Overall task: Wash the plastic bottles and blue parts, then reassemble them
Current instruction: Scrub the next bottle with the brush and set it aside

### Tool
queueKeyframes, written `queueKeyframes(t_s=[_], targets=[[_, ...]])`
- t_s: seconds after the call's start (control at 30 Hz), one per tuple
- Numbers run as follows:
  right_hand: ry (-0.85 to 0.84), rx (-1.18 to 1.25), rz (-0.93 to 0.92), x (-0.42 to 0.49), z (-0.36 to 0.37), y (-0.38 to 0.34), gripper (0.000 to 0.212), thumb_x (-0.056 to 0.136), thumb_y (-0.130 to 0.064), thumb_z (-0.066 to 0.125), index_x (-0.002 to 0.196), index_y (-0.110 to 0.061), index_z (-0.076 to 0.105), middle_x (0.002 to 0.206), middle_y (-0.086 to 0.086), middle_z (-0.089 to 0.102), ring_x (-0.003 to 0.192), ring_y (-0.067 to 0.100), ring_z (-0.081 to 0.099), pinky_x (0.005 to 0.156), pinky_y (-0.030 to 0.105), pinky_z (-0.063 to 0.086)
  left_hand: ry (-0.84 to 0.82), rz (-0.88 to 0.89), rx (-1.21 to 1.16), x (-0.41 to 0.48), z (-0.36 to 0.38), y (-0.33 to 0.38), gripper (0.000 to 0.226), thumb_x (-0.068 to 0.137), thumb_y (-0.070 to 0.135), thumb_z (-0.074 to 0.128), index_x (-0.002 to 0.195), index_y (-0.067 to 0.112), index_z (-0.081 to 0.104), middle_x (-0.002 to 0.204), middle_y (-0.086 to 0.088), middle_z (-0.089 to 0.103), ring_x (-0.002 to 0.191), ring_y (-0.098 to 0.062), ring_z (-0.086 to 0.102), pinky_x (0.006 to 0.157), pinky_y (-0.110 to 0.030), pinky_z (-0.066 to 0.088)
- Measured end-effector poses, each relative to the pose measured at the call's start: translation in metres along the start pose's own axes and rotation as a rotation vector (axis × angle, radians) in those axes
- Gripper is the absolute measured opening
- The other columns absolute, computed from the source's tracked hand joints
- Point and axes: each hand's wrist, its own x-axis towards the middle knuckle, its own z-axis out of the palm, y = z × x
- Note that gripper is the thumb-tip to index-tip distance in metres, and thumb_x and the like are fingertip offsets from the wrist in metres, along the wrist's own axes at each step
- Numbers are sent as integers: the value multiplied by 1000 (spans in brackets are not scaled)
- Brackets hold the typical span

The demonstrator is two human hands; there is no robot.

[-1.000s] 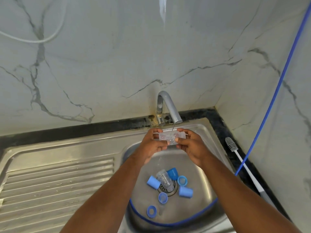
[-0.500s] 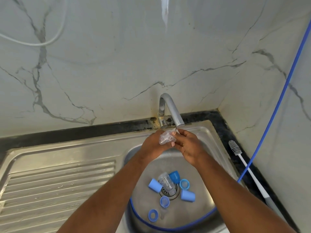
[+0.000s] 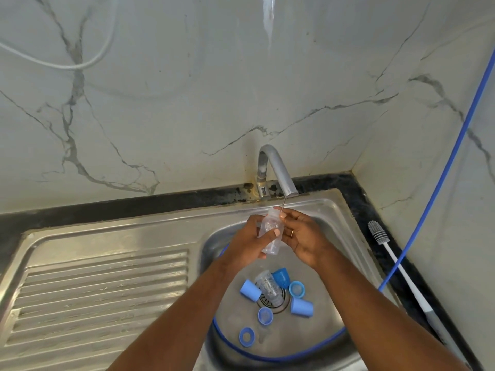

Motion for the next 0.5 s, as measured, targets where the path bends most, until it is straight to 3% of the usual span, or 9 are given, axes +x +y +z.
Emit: queueKeyframes(t_s=[0.1,0.17,0.23,0.3,0.4,0.5], targets=[[64,-31,-22,-3,-6,-1,23,94,-7,65,117,-6,69,110,16,75,93,25,73,79,33,58,-13,67,26,1,6,4,14,99,27,64,108,37,60,105,10,68,96,-10,66,76,-21,54],[98,-35,-38,-6,-10,0,23,92,-6,67,115,-2,69,107,17,75,92,25,72,77,32,58,18,119,76,1,13,9,14,99,23,61,99,37,65,101,10,69,93,-7,66,82,-24,51],[121,-51,-69,-9,-14,-1,24,91,-5,69,114,-1,68,107,17,74,95,26,70,79,32,58,66,143,50,1,18,14,12,100,27,60,98,21,70,97,2,68,88,-12,65,80,-30,51],[125,-88,-102,-11,-17,-1,27,90,-7,71,115,0,69,110,18,74,100,29,71,83,35,59,87,150,0,5,21,15,30,99,38,60,98,10,71,92,-10,70,85,-24,69,79,-43,56],[71,-158,-134,-16,-16,-1,25,92,-11,70,116,-4,72,109,15,75,106,32,71,88,38,59,92,69,-24,11,21,19,12,99,37,63,102,26,67,101,-4,73,96,-24,72,86,-45,61],[-29,-210,-172,-22,-12,-2,24,99,-9,58,118,-12,73,113,9,75,107,25,71,89,33,58,101,58,-71,15,14,18,12,99,32,63,103,21,69,100,-7,75,94,-26,73,84,-45,62]])
